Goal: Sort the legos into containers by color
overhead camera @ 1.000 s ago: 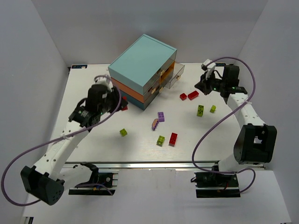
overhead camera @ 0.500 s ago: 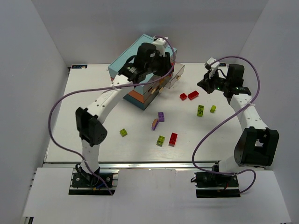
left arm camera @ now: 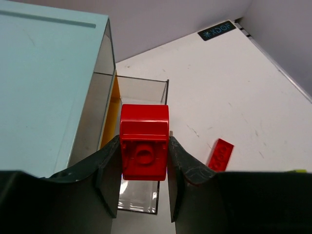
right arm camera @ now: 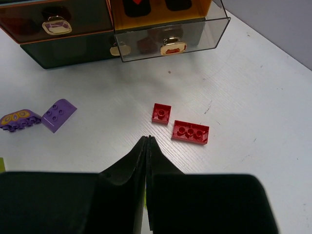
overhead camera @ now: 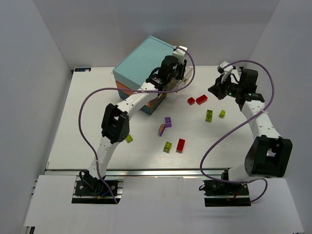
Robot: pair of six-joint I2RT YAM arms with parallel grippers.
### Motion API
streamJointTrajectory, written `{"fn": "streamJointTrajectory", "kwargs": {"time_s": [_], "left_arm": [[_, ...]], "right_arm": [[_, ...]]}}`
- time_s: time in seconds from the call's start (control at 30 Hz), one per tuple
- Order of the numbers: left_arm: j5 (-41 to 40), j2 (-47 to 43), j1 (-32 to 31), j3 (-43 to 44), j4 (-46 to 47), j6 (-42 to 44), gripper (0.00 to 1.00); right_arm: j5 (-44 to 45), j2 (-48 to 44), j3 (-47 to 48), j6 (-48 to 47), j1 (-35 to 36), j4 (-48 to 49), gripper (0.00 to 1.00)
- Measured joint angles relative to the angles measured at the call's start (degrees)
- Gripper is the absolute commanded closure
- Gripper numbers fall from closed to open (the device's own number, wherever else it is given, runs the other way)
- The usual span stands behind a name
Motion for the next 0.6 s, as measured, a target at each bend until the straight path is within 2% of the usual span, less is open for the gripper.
{"fn": "streamJointTrajectory", "kwargs": {"time_s": [0.13,0.23,0.27,0.33,0.47,0.6], "left_arm": [[-4.09,1.64,-1.11,0.13,2.95,2.67,0.88],[-6.47,2.51,-1.68,0.22,4.59,4.02,0.78],[-7.17,2.86,-1.7,0.39,5.16,4.61,0.71],[-8.55,3.54,-1.92,0.63,6.01,5.66,0.66],[-10.27,5.2,-2.03,0.94,6.62,6.69,0.56],[-11.17,6.23,-2.21,0.94,6.49,7.23,0.4]], "right_arm": [[-0.02,-0.11,-0.26,0.48,-0.11,0.02,0.94],[0.0,-0.13,-0.55,0.76,-0.39,0.07,0.87],[0.0,-0.13,-0.68,0.87,-0.5,0.04,0.84],[-0.02,-0.13,-0.83,1.11,-0.68,0.04,0.75],[-0.02,-0.13,-0.85,1.31,-0.81,0.07,0.7],[-0.02,-0.13,-0.87,1.27,-0.87,0.07,0.66]]}}
